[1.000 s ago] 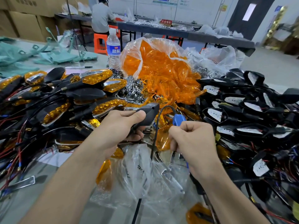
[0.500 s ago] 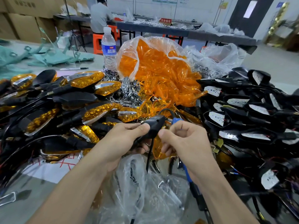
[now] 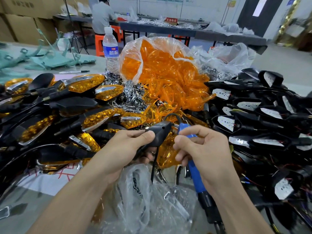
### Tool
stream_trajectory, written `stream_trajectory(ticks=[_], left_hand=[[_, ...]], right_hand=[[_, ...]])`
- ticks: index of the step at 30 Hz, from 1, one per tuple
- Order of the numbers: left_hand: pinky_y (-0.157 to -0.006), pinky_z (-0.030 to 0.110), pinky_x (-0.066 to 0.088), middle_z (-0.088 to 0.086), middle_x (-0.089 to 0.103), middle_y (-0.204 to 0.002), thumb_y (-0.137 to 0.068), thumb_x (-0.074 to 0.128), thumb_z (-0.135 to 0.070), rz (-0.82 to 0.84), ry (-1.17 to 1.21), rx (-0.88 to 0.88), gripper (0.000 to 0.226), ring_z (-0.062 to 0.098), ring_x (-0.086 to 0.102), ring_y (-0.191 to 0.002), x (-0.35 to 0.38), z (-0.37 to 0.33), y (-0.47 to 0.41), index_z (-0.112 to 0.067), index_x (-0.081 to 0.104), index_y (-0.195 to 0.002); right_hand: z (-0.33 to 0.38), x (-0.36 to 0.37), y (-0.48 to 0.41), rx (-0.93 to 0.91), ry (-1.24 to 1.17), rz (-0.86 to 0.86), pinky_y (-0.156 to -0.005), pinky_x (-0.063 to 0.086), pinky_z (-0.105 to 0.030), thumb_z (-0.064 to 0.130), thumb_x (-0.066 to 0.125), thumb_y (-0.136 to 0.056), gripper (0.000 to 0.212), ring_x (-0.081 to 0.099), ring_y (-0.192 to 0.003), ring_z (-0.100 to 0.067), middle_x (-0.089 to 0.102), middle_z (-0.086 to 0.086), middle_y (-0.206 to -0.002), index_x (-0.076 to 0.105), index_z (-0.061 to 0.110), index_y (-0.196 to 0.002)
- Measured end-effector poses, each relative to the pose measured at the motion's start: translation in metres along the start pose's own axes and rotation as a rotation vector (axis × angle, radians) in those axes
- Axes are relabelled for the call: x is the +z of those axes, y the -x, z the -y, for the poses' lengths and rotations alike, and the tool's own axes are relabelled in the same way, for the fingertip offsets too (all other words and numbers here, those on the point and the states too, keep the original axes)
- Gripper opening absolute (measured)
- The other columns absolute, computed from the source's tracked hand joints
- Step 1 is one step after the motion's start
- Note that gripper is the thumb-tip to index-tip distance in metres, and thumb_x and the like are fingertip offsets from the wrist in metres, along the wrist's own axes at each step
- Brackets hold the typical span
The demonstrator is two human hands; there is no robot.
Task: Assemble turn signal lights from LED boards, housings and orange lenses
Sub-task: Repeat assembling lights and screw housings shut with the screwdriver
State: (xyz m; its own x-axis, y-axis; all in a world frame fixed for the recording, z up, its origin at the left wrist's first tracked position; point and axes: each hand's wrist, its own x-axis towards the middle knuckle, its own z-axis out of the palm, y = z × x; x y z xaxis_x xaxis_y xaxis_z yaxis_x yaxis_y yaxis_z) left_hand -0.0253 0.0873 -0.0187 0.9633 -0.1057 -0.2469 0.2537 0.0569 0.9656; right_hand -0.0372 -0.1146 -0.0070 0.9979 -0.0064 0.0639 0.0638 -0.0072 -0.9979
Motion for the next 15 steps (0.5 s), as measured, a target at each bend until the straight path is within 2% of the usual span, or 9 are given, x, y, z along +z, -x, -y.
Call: stream_trajectory(ticks=[2,5,8,10,12,15], left_hand=[[-0.055,0.022,0.054,0.017,0.076,-0.085,-0.099,0.069,-0.025,0.001,0.005,-0.002,0.018,0.017,0.065,-0.060,0.000,-0.001,0.001,-0.016,0.084,-0.096],[-0.054,0.022,0.054,0.017,0.073,-0.084,-0.098,0.070,-0.022,0.000,0.029,0.002,0.016,0.017,0.064,-0.058,0.002,-0.001,0.003,-0.013,0.082,-0.102],[-0.053,0.021,0.053,0.016,0.072,-0.081,-0.097,0.071,-0.020,-0.013,0.027,0.014,0.013,0.016,0.064,-0.056,0.007,0.000,0.005,-0.014,0.082,-0.101],[-0.052,0.022,0.054,0.015,0.071,-0.079,-0.096,0.072,-0.019,-0.017,0.011,0.025,0.013,0.017,0.064,-0.056,0.009,0.002,0.005,-0.014,0.083,-0.096],[-0.052,0.023,0.054,0.015,0.071,-0.078,-0.096,0.072,-0.019,-0.021,0.006,0.024,0.013,0.018,0.064,-0.056,0.010,0.003,0.005,-0.014,0.084,-0.094],[-0.052,0.023,0.054,0.016,0.071,-0.079,-0.097,0.072,-0.019,-0.013,-0.002,0.021,0.014,0.018,0.064,-0.056,0.011,0.003,0.005,-0.013,0.084,-0.095]], right_hand=[[0.000,0.000,-0.001,-0.021,-0.010,-0.065,-0.043,0.046,-0.024,0.009,0.084,-0.081,0.016,0.057,-0.043,-0.018,0.071,-0.015,-0.063,0.075,0.012,-0.069],[-0.002,0.003,-0.002,-0.049,0.010,-0.164,-0.046,0.043,-0.021,0.013,0.087,-0.078,0.019,0.049,-0.042,-0.012,0.065,-0.009,-0.055,0.074,0.015,-0.064],[0.000,0.011,0.001,-0.052,-0.063,-0.126,-0.053,0.053,-0.025,0.004,0.079,-0.087,0.016,0.065,-0.053,-0.020,0.072,-0.013,-0.065,0.080,0.014,-0.073],[-0.001,0.013,0.002,-0.025,-0.140,-0.104,-0.057,0.058,-0.025,-0.005,0.070,-0.092,0.018,0.074,-0.063,-0.023,0.076,-0.015,-0.073,0.080,0.007,-0.084],[-0.003,0.013,0.002,-0.021,-0.145,-0.094,-0.058,0.059,-0.024,-0.013,0.065,-0.092,0.024,0.074,-0.063,-0.023,0.077,-0.016,-0.075,0.079,0.005,-0.086],[-0.004,0.013,0.003,-0.027,-0.135,-0.098,-0.055,0.057,-0.023,-0.014,0.066,-0.089,0.022,0.071,-0.059,-0.022,0.076,-0.016,-0.074,0.077,0.005,-0.088]])
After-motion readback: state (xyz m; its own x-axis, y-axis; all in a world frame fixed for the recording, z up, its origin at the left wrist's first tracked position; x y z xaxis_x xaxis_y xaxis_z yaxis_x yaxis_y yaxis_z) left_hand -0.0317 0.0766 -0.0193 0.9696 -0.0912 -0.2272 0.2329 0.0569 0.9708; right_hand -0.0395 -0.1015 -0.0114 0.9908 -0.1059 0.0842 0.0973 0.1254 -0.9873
